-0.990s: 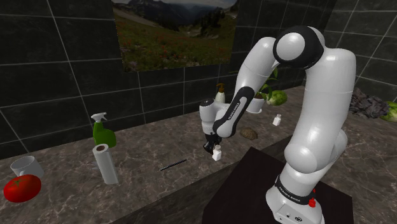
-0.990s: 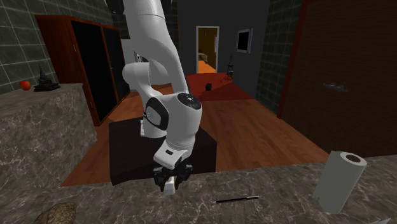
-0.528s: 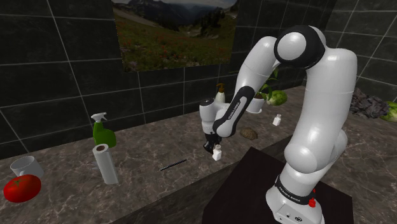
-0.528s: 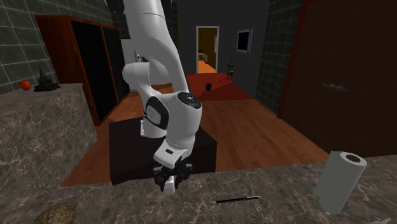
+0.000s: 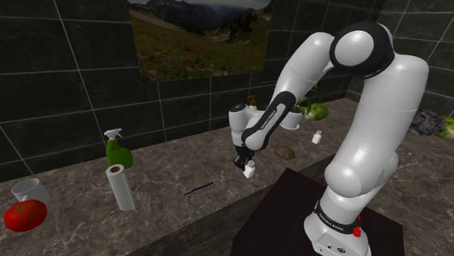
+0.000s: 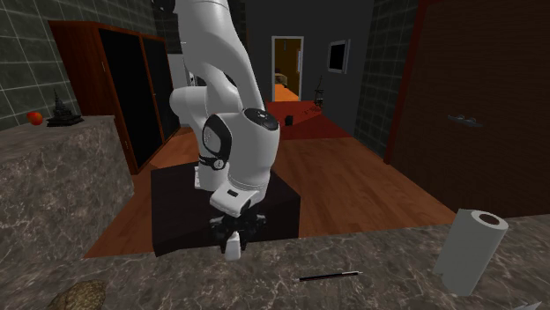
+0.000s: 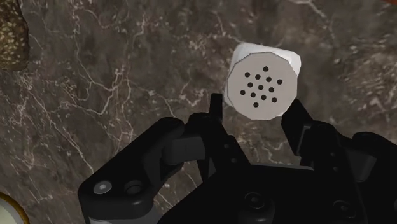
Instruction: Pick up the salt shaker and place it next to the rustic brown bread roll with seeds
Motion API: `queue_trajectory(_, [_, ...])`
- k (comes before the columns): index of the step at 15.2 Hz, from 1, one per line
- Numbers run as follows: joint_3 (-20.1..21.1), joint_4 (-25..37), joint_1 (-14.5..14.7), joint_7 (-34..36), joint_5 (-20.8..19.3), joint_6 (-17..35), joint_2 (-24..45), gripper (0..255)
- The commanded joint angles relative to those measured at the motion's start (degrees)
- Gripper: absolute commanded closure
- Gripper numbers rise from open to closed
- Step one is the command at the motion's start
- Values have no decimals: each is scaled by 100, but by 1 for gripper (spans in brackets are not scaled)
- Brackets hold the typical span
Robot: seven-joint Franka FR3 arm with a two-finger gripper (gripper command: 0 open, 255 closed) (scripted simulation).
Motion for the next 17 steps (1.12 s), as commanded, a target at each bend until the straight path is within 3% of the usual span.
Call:
queue_trajectory(1, [52,-18,-17,-161,190,-135,-182,255])
queue_trajectory(17, [146,79,75,-1136,1288,-1339,-1486,255])
